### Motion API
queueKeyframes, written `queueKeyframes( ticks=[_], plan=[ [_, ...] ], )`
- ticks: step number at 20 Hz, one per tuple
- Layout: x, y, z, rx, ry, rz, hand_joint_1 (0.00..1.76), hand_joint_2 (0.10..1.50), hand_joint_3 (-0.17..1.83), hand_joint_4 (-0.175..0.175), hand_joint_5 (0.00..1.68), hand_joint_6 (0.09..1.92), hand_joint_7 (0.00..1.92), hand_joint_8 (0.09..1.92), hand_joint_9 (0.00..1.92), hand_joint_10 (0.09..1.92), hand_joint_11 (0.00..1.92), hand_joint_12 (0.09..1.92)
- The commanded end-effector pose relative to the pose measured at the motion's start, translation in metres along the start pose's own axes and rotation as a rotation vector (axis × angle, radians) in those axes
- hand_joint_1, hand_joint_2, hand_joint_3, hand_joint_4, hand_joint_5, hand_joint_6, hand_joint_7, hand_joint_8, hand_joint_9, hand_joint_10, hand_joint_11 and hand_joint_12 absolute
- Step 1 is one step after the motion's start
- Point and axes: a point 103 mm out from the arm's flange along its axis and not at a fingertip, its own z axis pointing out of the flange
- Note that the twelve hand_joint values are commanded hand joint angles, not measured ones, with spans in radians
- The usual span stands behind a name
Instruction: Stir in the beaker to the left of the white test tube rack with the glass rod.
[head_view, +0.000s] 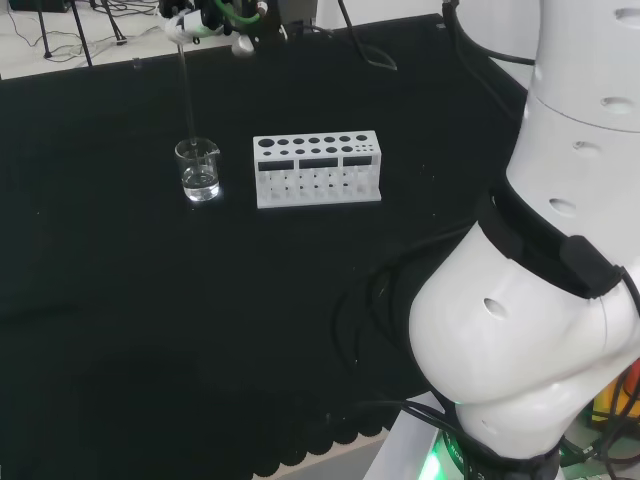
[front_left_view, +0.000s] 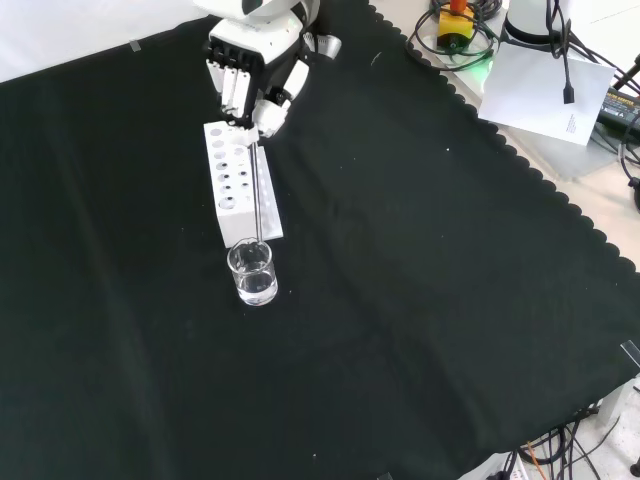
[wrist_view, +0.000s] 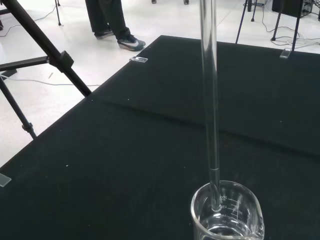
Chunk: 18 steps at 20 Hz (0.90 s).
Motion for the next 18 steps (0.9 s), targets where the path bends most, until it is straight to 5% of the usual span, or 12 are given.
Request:
queueKeyframes(
  ticks=[1,18],
  plan=[
    [-0.01,0.012,0.006,-0.003,0.005,-0.005,1.31,1.13,-0.17,-0.175,1.17,0.44,1.13,1.1,1.63,0.95,1.66,0.74],
    [-0.022,0.025,0.051,0.049,0.013,-0.014,1.31,1.13,-0.17,-0.175,1.18,0.43,1.13,1.1,1.63,0.94,1.67,0.74]
  ],
)
